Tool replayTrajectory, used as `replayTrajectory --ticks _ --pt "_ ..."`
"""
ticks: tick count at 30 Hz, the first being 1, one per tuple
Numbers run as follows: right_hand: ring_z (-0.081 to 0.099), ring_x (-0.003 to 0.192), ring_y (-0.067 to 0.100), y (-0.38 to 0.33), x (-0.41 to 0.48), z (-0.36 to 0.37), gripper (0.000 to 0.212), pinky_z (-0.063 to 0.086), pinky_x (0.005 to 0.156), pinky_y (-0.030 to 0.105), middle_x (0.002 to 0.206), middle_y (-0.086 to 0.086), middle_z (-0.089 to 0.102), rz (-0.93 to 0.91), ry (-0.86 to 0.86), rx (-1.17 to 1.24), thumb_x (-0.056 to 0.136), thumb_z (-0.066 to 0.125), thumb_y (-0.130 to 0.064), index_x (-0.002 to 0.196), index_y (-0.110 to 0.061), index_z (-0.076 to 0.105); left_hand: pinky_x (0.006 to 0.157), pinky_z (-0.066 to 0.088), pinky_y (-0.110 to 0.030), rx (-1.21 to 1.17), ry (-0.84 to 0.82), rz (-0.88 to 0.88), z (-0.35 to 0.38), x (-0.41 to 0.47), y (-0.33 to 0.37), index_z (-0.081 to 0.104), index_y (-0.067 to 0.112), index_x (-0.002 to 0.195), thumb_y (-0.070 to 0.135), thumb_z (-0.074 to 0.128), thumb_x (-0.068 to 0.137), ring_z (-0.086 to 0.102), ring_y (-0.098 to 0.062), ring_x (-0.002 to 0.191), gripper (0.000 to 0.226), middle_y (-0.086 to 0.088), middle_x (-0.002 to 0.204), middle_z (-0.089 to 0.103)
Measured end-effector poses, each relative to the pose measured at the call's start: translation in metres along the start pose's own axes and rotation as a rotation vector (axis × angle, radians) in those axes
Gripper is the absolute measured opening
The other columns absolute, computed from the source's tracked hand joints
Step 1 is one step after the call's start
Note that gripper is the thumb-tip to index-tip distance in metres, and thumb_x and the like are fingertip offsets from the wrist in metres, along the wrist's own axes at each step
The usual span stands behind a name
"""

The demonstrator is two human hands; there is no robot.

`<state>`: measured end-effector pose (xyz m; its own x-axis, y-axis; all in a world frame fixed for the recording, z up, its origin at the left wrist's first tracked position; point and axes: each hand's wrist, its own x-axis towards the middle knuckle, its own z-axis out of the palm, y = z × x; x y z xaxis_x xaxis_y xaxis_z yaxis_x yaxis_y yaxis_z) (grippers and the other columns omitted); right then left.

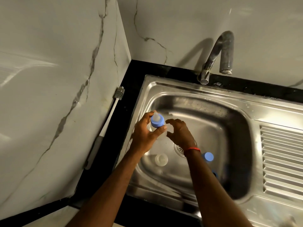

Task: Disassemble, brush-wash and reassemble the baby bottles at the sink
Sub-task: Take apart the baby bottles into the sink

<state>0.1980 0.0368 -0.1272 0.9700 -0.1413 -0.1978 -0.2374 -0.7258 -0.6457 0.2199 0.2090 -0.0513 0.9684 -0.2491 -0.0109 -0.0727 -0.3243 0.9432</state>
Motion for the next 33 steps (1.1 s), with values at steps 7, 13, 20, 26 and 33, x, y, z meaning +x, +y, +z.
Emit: replayTrajectory --ticks 7,13,20,26,33 --pt "0.067 0.070 0.012 -0.069 -0.037 -0.080 0.031 0.052 0.060 0.021 0.084 0.000 0.072 0.001 0.114 0.435 0.103 0.051 -0.037 0.098 -0.014 0.071 0.075 0.053 -0.017 0.058 -0.123 -0.017 0.008 -0.006 0.013 0.063 0.029 0.113 0.048 0.085 0.072 0.065 -0.003 0.090 0.051 0.015 0.101 0.071" --pt "0.063 0.054 0.009 -0.090 -0.064 -0.111 0.047 0.051 0.051 0.022 0.072 -0.001 0.070 0.015 0.126 0.482 0.103 0.043 -0.047 0.088 -0.014 0.072 0.072 0.052 -0.017 0.103 -0.138 0.001 0.005 -0.012 0.038 0.068 0.031 0.110 0.051 0.086 0.070 0.066 -0.001 0.086 0.048 0.016 0.095 0.072" --pt "0.066 0.054 0.009 -0.091 -0.074 -0.128 0.037 0.060 0.062 0.030 0.065 -0.005 0.069 -0.027 -0.013 0.191 0.084 0.070 -0.056 0.080 -0.019 0.070 0.073 0.057 -0.036 0.405 -0.285 0.105 -0.003 -0.015 0.054 0.067 0.038 0.107 0.090 0.067 0.053 0.063 -0.004 0.088 0.074 0.016 0.091 0.069" --pt "0.072 0.059 0.017 -0.086 -0.083 -0.139 0.030 0.062 0.068 0.036 0.077 0.001 0.075 -0.007 -0.138 0.246 0.080 0.079 -0.044 0.089 -0.015 0.076 0.066 0.047 -0.027 0.672 -0.450 0.129 -0.005 -0.020 0.062 0.056 0.034 0.093 0.088 0.068 0.050 0.058 -0.009 0.081 0.070 0.015 0.087 0.061" --pt "0.066 0.106 0.007 -0.081 -0.088 -0.144 0.047 0.052 0.095 0.020 0.115 0.001 0.072 -0.494 -0.112 0.118 0.075 0.086 -0.015 0.119 -0.013 0.071 0.058 0.046 -0.015 0.385 -0.482 0.046 -0.007 -0.021 0.067 0.069 0.022 0.095 0.034 0.088 0.069 0.061 -0.001 0.062 0.034 0.011 0.072 0.068"
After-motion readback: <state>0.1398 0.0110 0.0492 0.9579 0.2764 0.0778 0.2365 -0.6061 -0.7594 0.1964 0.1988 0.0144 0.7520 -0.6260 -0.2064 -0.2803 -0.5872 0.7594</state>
